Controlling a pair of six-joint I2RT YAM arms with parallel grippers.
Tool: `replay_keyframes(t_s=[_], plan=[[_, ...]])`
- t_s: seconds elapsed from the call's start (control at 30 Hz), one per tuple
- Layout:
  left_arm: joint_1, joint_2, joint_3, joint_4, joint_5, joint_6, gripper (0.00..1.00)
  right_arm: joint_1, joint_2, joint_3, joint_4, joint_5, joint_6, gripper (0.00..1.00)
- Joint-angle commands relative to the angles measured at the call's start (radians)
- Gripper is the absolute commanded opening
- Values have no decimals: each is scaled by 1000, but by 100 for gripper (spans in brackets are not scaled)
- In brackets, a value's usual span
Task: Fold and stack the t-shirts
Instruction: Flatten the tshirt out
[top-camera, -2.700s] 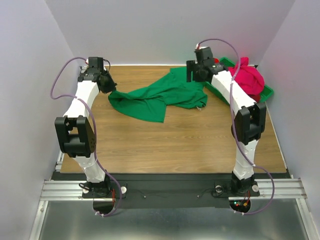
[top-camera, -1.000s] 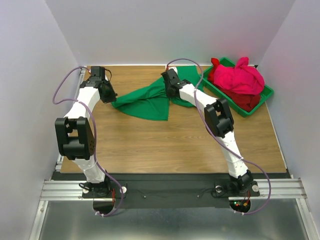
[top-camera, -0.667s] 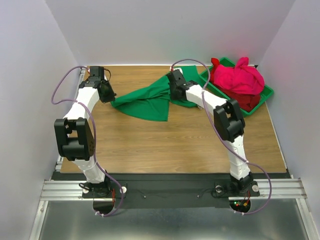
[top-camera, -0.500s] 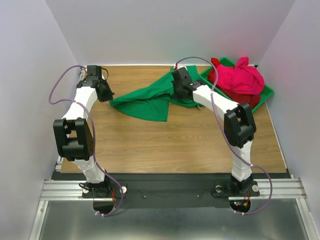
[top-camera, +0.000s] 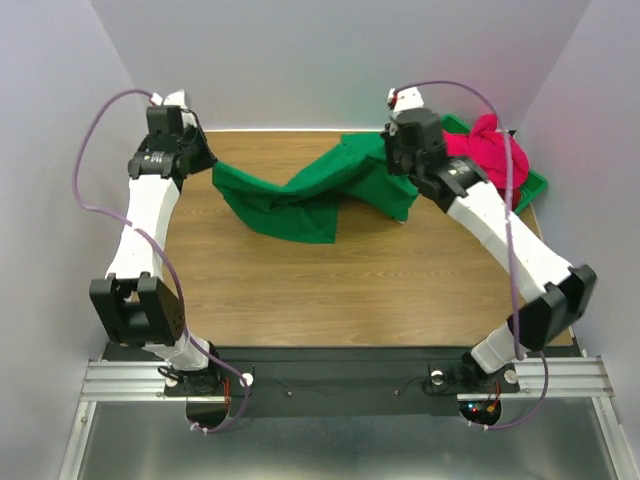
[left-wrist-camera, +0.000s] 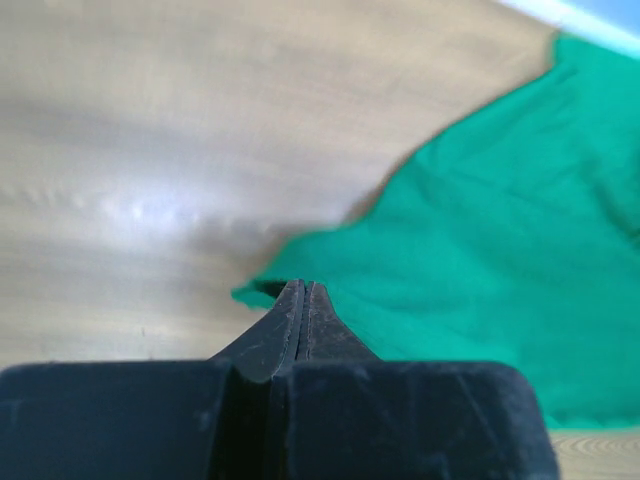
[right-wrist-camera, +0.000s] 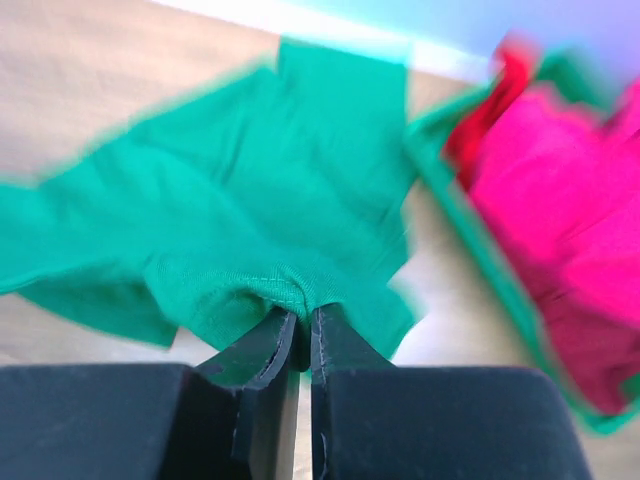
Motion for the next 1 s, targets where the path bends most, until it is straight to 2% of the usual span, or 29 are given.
replay_keyframes(t_s=[0.0, 0.1, 0.3, 0.4, 0.47, 0.57, 0.67, 0.73, 0.97], plan=[[5, -137, 128, 94, 58, 47, 0, 2, -151, 113, 15, 61, -204, 5], [5, -180, 156, 95, 86, 21, 0, 2, -231, 146, -17, 1, -235, 11], [5, -231, 16, 123, 127, -33, 0, 2, -277, 62, -27, 13, -284, 24], [3, -198, -36, 89, 140, -45, 0, 1, -200, -18, -25, 56, -235, 45], [5, -160, -67, 63, 147, -42, 0, -1, -121, -44, -23, 114, -177, 65], [5, -129, -120, 59, 146, -40, 0, -1, -49, -61, -27, 66, -53, 68], [5, -115, -176, 80, 144, -37, 0, -1, -27, -93, -22, -123, 24, 71], [5, -100, -194, 88, 147, -34, 0, 2, -4, -147, -22, -183, 61, 71], [5, -83, -249, 111, 169, -20, 0, 2, -41, -328, -23, -203, 110, 72]])
